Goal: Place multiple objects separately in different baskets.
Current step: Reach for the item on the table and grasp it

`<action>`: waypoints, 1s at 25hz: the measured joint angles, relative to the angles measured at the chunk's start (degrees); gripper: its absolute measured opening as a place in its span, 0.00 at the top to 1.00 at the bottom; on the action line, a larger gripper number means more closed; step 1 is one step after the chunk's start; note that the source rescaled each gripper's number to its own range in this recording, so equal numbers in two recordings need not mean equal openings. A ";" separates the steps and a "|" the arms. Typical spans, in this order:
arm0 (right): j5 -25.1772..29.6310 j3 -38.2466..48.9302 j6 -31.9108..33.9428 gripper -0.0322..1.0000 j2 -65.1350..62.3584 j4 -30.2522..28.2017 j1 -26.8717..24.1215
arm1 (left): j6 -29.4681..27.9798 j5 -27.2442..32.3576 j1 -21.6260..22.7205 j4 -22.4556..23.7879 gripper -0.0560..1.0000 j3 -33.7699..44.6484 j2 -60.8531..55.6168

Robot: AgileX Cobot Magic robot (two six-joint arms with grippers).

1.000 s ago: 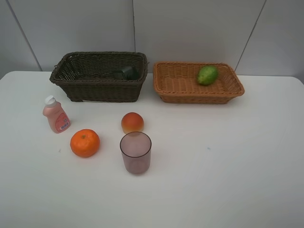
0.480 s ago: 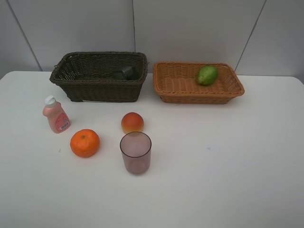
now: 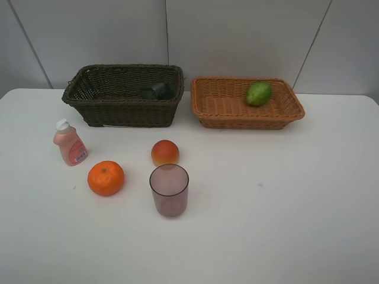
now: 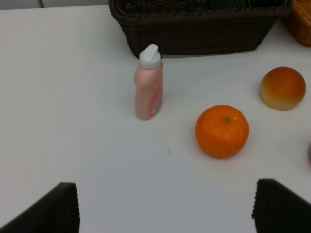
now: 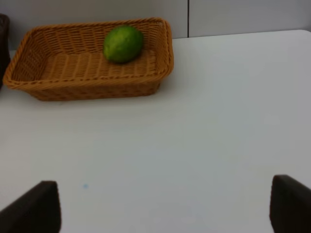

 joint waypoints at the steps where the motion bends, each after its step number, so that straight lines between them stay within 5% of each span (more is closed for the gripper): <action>1: 0.00 0.00 0.00 0.00 0.00 0.00 0.00 | 0.00 0.00 0.00 0.00 0.07 0.00 0.00; 9: 0.00 0.00 0.00 0.00 0.00 0.00 0.00 | 0.00 0.00 0.00 0.00 0.07 -0.81 2.23; 25: 0.00 0.00 0.00 0.00 0.00 0.00 0.00 | 7.08 -3.15 0.00 0.04 0.07 -18.51 46.18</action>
